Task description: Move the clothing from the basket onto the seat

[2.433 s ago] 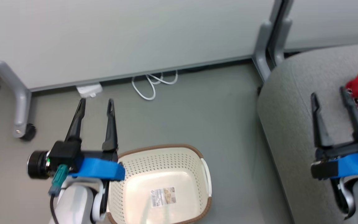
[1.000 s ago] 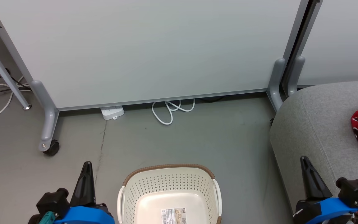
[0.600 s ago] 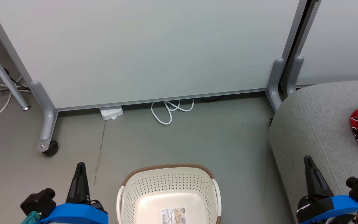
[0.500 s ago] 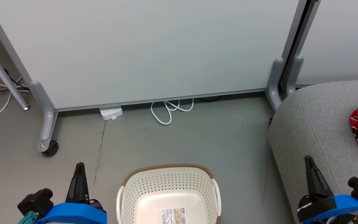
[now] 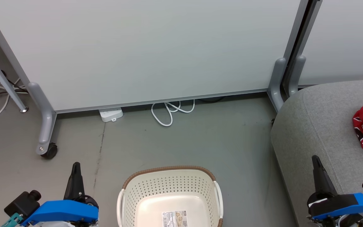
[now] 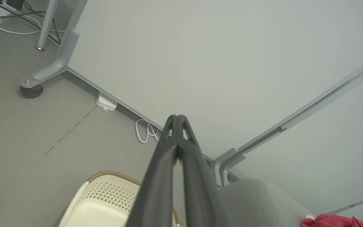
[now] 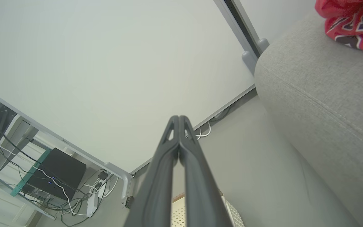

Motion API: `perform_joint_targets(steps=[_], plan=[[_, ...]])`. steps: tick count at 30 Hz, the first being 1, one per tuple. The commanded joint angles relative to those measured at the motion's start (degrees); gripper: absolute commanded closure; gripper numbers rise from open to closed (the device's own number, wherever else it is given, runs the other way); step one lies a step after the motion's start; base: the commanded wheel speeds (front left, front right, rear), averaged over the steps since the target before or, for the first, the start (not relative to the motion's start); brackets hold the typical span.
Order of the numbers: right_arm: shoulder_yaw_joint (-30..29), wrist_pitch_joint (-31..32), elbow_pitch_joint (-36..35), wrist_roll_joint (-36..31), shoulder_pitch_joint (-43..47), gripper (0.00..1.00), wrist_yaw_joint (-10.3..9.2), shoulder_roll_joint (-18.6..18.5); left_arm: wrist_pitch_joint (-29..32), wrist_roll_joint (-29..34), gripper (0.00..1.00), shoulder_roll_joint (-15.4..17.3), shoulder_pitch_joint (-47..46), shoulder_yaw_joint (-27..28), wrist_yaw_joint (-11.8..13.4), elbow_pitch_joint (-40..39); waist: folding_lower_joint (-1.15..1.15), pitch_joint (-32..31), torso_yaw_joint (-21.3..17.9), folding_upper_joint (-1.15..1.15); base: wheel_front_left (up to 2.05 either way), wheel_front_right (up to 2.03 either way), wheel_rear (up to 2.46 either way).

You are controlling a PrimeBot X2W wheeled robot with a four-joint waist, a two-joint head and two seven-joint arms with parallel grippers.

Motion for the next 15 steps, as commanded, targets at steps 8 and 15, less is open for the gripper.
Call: perform_joint_targets(steps=[8,15], plan=[[-0.52,1.62,-0.99,7.11,-1.87,1.0,0.02,0.1,1.72,-6.82,1.0,0.04,-2.21,1.11,-0.47,-0.76,0.0,0.02,-0.19,0.0,0.0,0.0,0.0],[-0.8,2.89,-1.09,12.02,-2.1,1.0,0.02,0.27,2.96,-11.62,1.0,0.04,-2.59,1.58,-0.73,-0.71,0.0,0.05,-0.36,0.0,0.0,0.0,0.0]])
